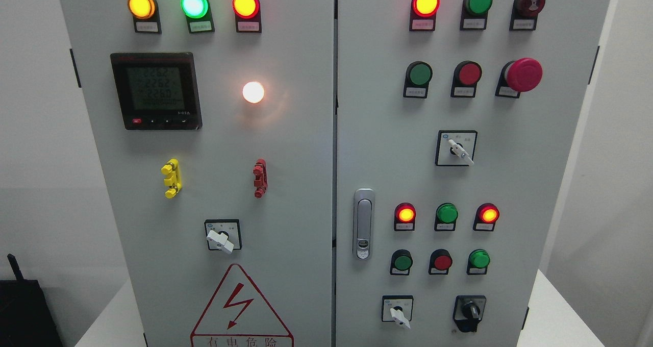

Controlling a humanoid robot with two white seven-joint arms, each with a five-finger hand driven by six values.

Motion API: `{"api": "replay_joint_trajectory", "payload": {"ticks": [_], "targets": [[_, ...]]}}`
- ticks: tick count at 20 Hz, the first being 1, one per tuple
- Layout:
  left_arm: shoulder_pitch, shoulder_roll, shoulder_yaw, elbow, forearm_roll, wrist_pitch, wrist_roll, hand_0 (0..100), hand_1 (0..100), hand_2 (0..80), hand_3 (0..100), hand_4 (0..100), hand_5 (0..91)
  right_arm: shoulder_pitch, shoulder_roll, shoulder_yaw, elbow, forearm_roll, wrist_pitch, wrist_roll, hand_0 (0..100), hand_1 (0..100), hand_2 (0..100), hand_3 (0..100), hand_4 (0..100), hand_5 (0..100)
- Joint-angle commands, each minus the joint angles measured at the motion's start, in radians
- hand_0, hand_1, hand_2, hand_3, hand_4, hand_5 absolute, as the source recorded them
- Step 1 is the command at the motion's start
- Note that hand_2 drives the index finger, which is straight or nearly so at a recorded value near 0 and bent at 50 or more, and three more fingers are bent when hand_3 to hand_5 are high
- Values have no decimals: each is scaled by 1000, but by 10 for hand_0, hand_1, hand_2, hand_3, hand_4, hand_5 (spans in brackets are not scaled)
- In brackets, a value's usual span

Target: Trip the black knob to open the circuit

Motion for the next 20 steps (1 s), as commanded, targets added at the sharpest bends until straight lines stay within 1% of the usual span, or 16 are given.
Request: {"api": "replay_joint_trajectory", "payload": {"ticks": [1,2,3,4,5,6,8,9,10,11,13,14,16,18,20], "targets": [[0,0,1,1,2,1,0,120,389,0,0,0,0,9,-1,-5,-35,-4,-28,-23,95,366,0,503,352,150],[0,0,1,1,2,1,0,120,389,0,0,0,0,12,-2,-5,-49,-4,-37,-43,104,385,0,559,396,187],[-2,0,1,1,2,1,0,120,389,0,0,0,0,13,-2,-5,-67,-4,-42,-55,106,393,0,574,413,202],[0,0,1,1,2,1,0,120,389,0,0,0,0,16,-2,-5,-86,-5,-51,-66,111,417,0,621,463,246],[0,0,1,1,2,1,0,120,389,0,0,0,0,21,-2,-5,-102,-4,-60,-78,116,438,0,648,497,285],[0,0,1,1,2,1,0,120,389,0,0,0,0,26,-2,-5,-121,-4,-66,-95,121,448,0,658,517,303],[0,0,1,1,2,1,0,120,389,0,0,0,0,29,-4,-5,-159,-4,-69,-128,152,486,0,700,592,393],[0,0,1,1,2,1,0,120,389,0,0,0,0,30,-4,-5,-178,-4,-78,-144,163,492,0,710,614,414],[0,0,1,1,2,1,0,120,389,0,0,0,0,36,-5,-5,-194,-4,-98,-162,185,504,0,738,659,469],[0,0,1,1,2,1,0,120,389,0,0,0,0,41,-5,-3,-208,-4,-124,-184,206,511,0,760,686,502],[0,0,1,1,2,1,0,120,389,0,0,0,0,41,-5,-3,-236,-4,-169,-219,223,525,0,797,714,544],[0,0,1,1,2,0,0,120,389,0,0,0,0,42,-7,-3,-253,-4,-184,-231,225,540,0,818,734,582],[0,0,1,1,2,1,0,120,389,0,0,0,0,44,-8,-5,-293,-4,-206,-256,237,558,0,840,757,622],[0,0,1,1,2,1,0,120,389,0,0,0,0,52,-10,-5,-336,-4,-224,-271,274,574,0,855,769,646],[0,0,1,1,2,1,0,120,389,0,0,0,0,58,-11,-5,-374,-5,-238,-282,360,601,0,871,782,674]]}}
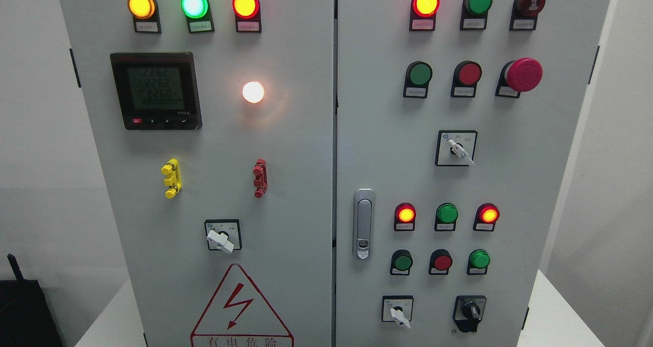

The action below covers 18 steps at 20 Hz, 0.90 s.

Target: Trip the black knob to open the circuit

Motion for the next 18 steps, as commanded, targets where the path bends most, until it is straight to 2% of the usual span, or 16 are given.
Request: {"api": "replay_joint_trajectory", "payload": {"ticks": [1,6,9,12,15,18], "targets": [[-2,0,1,1,2,1,0,120,389,0,0,0,0,5,-5,-5,-58,-4,-21,-13,386,609,0,873,785,679],[0,0,1,1,2,0,0,120,389,0,0,0,0,8,-11,-3,-157,-4,-70,-54,482,646,0,895,800,711],[0,0,1,1,2,0,0,120,389,0,0,0,0,13,-11,-5,-239,-6,-87,-64,545,675,0,913,815,737],[0,0,1,1,2,1,0,120,389,0,0,0,0,16,-12,-5,-331,-6,-134,-90,610,713,0,931,833,782],[0,0,1,1,2,1,0,120,389,0,0,0,0,18,-28,-5,-418,-6,-142,-110,678,753,0,949,842,804],[0,0,1,1,2,1,0,120,389,0,0,0,0,22,-28,-5,-499,-7,-141,-128,746,789,0,973,859,819]]}}
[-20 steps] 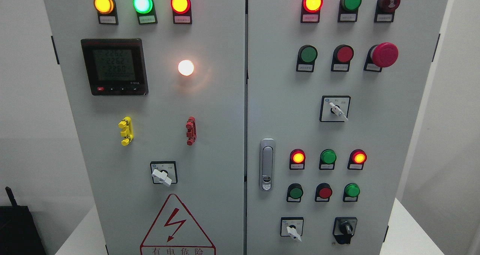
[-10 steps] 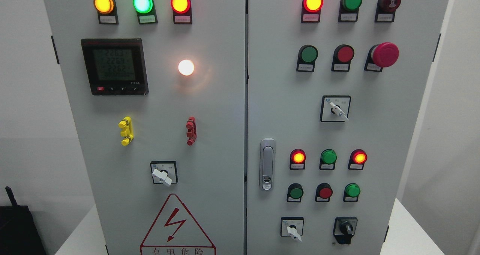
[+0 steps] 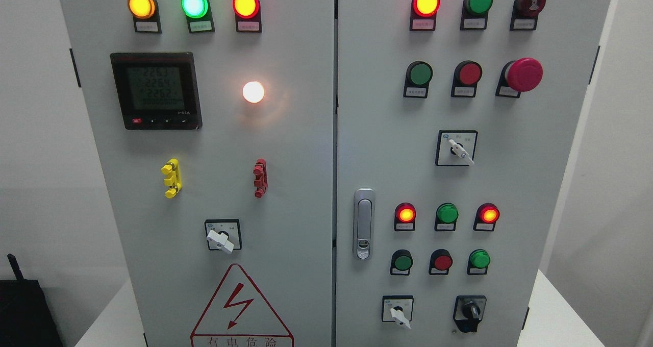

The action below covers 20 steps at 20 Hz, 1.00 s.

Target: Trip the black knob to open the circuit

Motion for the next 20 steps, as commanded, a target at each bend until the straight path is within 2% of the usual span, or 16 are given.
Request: {"api": "replay_joint_trajectory", "payload": {"ticks": [1,7,14,20], "targets": [[0,0,1,1,2,0,0,120,389,0,0,0,0,1,-3,-6,-71,-4,-13,-18,767,796,0,984,866,831],[0,0,1,1,2,1,0,120,389,0,0,0,0,-1,-3,-21,-197,-4,-12,-46,788,828,0,1000,929,890],[-2,0,1,1,2,1,0,120,389,0,0,0,0,-24,-1,-61,-331,-4,16,-44,774,820,0,1000,986,925],[-2,0,1,1,2,1,0,120,389,0,0,0,0,-57,0,-72,-400,-4,51,-44,785,834,0,1000,1000,930]]}}
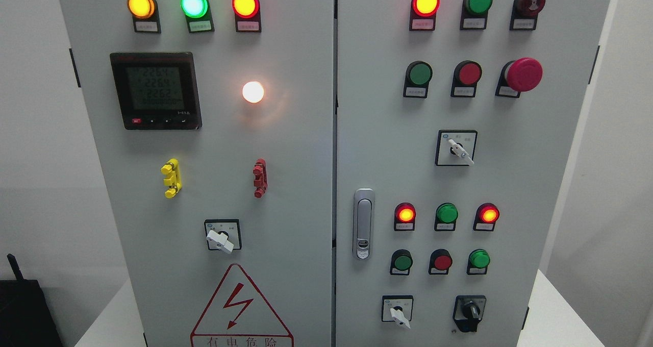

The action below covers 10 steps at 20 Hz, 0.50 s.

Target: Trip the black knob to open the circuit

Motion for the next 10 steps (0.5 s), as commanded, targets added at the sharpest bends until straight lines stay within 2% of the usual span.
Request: {"api": "replay_joint_trajectory", "payload": {"ticks": [1,4,7,10], "targets": [[0,-1,1,1,2,1,0,120,389,0,0,0,0,-20,0,-10,-50,-4,5,-4,786,836,0,1000,1000,930],[0,-1,1,1,2,1,0,120,389,0,0,0,0,-34,-1,-14,-80,-19,10,-3,789,838,0,1000,1000,932],[0,-1,1,1,2,1,0,120,389,0,0,0,0,-57,-1,-27,-112,-25,53,2,790,841,0,1000,1000,932],[0,-1,1,1,2,1,0,120,389,0,0,0,0,-81,-1,-28,-135,-38,68,5,795,844,0,1000,1000,933]]}}
